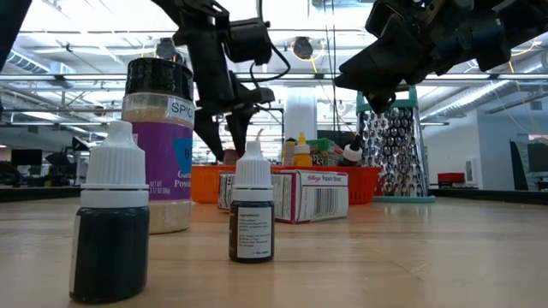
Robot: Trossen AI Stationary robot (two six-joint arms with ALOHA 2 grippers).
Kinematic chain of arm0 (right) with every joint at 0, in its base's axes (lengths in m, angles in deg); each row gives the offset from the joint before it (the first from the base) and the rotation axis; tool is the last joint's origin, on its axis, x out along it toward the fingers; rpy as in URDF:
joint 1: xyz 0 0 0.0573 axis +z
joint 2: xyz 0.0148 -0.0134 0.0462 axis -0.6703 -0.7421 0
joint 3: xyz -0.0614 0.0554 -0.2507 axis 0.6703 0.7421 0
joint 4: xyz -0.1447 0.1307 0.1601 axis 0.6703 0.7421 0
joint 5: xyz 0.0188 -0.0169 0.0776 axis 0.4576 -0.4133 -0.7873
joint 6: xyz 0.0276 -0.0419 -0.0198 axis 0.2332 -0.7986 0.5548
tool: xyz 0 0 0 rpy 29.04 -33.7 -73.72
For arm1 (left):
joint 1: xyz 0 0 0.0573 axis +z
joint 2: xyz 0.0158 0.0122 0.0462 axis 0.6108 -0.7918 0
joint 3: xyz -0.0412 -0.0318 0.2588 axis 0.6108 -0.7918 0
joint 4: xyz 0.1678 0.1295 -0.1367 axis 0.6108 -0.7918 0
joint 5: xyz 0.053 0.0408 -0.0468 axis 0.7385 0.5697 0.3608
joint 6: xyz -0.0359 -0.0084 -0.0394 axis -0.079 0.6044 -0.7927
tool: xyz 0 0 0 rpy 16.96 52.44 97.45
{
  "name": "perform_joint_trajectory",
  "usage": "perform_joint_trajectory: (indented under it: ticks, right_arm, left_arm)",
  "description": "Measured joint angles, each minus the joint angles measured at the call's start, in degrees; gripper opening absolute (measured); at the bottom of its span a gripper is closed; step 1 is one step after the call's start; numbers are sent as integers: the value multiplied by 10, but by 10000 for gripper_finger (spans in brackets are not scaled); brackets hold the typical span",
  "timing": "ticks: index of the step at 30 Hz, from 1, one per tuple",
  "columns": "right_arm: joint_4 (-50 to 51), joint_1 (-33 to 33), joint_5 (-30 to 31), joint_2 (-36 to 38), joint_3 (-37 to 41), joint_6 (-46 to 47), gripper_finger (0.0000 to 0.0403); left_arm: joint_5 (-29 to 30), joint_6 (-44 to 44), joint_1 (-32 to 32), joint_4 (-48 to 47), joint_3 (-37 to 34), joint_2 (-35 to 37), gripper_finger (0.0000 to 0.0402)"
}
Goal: Pick & Place Kitchen Items
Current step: Put the red seasoning can into the orange bin
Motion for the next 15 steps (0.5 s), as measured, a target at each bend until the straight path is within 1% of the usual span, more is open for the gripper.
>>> perform_joint_trajectory:
  ticks: [5, 8, 12, 15]
  right_arm:
    - [1, 0, 0, 0, 0, 0, 89]
    - [2, 0, 0, 0, 0, 0, 89]
    - [4, 0, 0, 0, 0, 0, 89]
    - [4, 0, 0, 0, 0, 0, 89]
  left_arm:
    - [-4, 31, -1, 52, 0, -7, 136]
    - [-4, 50, -2, 73, 0, -7, 114]
    - [-11, 73, -3, 70, 0, -1, 97]
    - [-11, 84, -1, 52, 0, 6, 93]
